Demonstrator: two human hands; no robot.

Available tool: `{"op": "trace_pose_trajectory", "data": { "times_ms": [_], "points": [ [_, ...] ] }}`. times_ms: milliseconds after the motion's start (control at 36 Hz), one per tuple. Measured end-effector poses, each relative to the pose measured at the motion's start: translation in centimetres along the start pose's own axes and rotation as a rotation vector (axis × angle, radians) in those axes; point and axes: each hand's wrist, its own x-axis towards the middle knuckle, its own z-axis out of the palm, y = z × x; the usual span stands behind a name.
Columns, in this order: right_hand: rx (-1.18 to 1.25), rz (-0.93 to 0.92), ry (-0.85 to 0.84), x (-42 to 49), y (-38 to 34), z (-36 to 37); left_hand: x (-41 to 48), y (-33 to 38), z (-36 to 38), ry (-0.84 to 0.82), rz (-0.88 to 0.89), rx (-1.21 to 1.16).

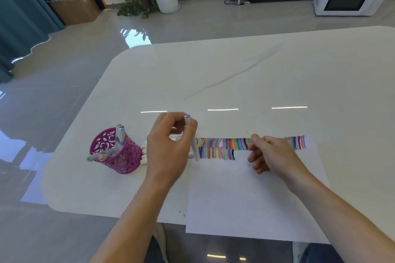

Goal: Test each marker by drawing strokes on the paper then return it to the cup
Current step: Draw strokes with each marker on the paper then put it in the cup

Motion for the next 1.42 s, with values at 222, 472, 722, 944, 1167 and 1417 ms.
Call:
{"op": "trace_pose_trajectory", "data": {
  "times_ms": [222,472,722,944,1167,1417],
  "points": [
    [-0.221,-0.081,0.009,0.0,0.7,0.5,0.5,-0.3,-3.4,0.193,0.262,0.219],
    [-0.244,-0.098,0.018,0.1,0.7,0.6,1.0,-0.1,-6.6,0.369,0.334,0.344],
    [-0.264,-0.12,0.013,0.2,0.9,0.6,1.3,-1.2,-8.8,0.285,0.088,0.458],
    [-0.291,-0.134,0.007,0.2,0.8,0.7,1.2,-2.7,-9.4,0.179,-0.141,0.522],
    [-0.287,-0.136,0.005,0.3,0.9,0.7,1.1,-3.2,-9.2,0.164,-0.134,0.649],
    [-0.259,-0.127,-0.001,0.5,1.1,0.7,0.9,-3.0,-8.6,0.195,-0.074,0.627]
  ]
}}
